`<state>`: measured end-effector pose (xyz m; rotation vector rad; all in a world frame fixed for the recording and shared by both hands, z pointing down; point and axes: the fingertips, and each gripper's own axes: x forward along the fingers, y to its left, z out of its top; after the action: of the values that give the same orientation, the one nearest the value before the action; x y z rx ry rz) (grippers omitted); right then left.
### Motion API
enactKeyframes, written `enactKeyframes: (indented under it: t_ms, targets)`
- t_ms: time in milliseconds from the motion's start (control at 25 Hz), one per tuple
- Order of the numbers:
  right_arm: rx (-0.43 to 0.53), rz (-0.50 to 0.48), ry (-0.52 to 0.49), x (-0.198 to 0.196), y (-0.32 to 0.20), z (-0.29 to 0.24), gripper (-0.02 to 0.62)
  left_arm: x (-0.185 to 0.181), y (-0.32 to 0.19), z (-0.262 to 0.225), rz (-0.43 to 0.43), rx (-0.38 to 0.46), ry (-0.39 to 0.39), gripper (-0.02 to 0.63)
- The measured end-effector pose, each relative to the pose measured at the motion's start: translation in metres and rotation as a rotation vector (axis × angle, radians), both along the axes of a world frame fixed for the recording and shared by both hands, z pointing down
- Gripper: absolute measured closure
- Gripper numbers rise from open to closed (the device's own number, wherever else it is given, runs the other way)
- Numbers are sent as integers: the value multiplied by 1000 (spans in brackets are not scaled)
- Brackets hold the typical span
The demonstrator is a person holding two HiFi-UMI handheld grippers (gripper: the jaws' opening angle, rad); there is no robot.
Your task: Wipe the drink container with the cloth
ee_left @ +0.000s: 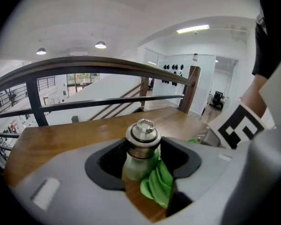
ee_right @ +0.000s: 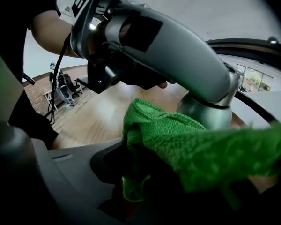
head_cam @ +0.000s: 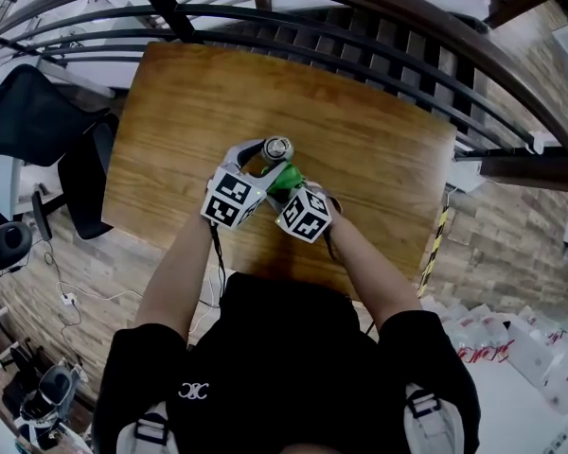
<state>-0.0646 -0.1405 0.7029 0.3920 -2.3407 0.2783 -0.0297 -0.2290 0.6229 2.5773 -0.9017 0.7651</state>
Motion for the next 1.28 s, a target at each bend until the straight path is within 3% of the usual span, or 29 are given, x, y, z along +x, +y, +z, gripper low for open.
enactKeyframes:
  t_ms: [280,440,640,880,1280]
  targets:
    - [-39,185,-98,11,-15,-12,528,-2,-1,1,18,-8,-1,330]
    - [-18,234,-99,38,-27,-28,528,0,0,0,24,-5,-1,330]
    - [22,226,-53,61,-41,-37,528,5,2,3,68,38,-85,351]
    - [57,231,-34,76,-49,-47,528,7,1,2,61,33,-76,362]
    - [219,191,28,84,-80,-91,528,6,1,3,50,24,-76,362]
